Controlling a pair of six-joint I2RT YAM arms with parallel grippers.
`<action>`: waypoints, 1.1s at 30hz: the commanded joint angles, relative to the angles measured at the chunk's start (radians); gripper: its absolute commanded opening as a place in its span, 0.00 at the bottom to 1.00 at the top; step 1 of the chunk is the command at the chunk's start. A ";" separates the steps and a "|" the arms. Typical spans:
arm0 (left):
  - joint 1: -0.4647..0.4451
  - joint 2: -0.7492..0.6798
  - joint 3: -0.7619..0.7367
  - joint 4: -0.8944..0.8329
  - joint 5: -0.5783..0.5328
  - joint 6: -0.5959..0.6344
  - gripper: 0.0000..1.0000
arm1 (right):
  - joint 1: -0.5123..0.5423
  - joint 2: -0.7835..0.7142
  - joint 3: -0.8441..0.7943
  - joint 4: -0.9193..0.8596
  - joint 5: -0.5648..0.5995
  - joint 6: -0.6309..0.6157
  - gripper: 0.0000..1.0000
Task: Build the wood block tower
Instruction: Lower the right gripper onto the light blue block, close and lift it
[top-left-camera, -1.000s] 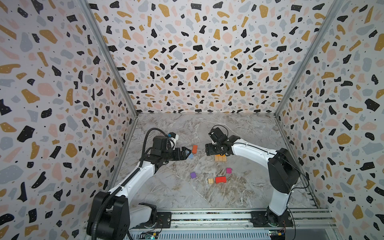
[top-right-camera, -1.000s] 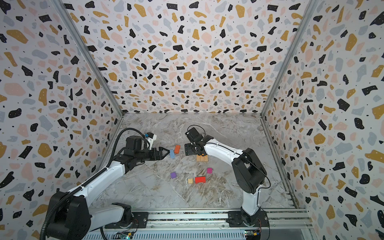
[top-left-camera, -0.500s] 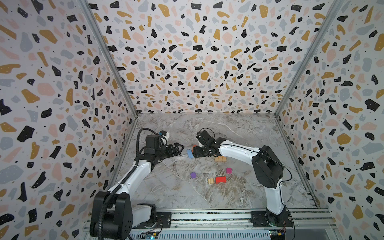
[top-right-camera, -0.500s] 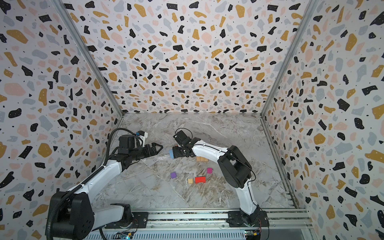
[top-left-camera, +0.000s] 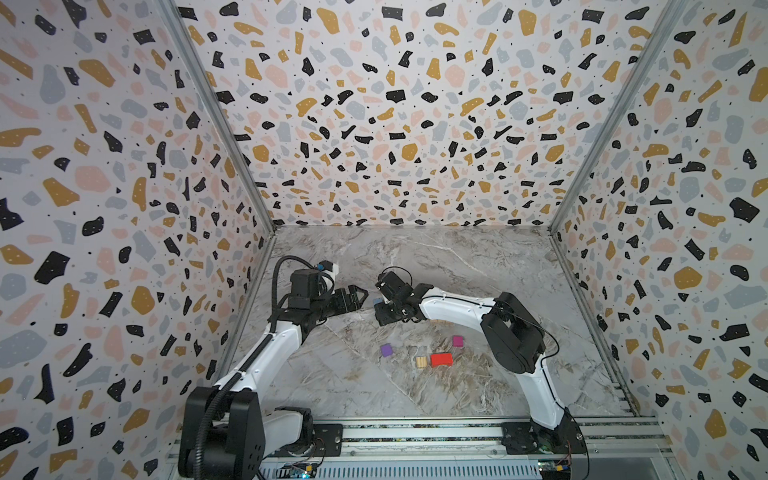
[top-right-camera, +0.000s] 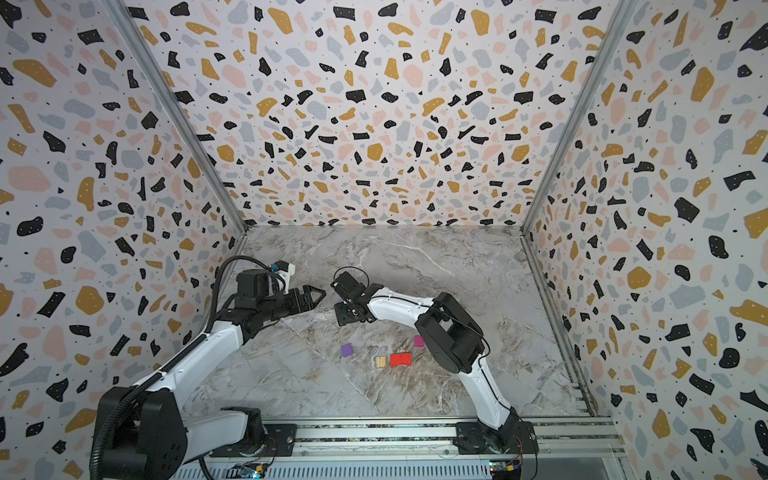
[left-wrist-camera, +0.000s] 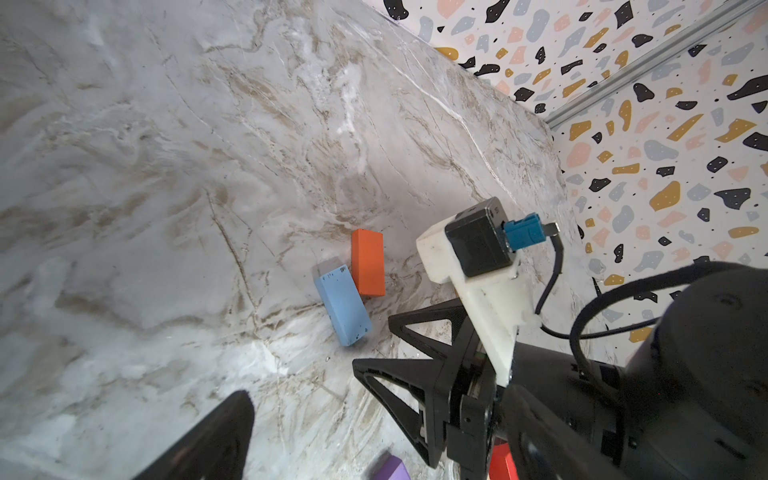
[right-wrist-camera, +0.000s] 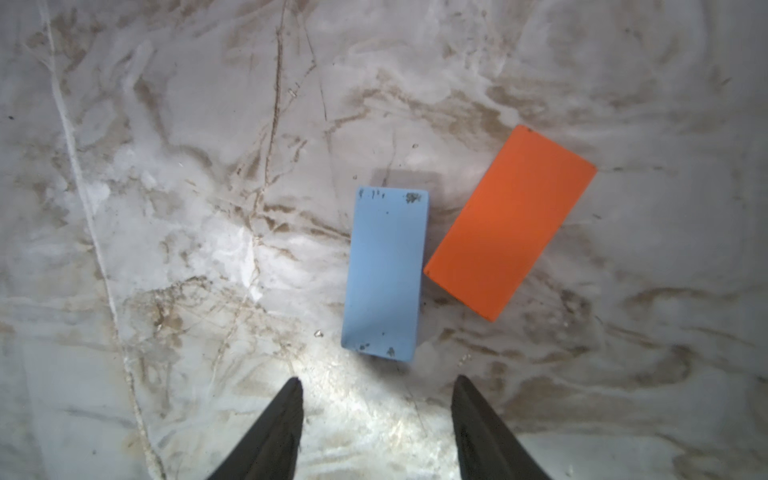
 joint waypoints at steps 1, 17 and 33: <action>0.009 -0.026 -0.014 0.028 -0.022 -0.008 0.94 | 0.004 0.014 0.036 0.009 0.047 -0.028 0.58; 0.039 -0.035 -0.007 -0.004 -0.083 -0.002 0.95 | 0.031 0.107 0.116 0.004 0.102 -0.065 0.53; 0.041 -0.033 -0.006 -0.009 -0.089 0.005 0.95 | 0.038 0.002 -0.005 -0.009 0.149 -0.123 0.28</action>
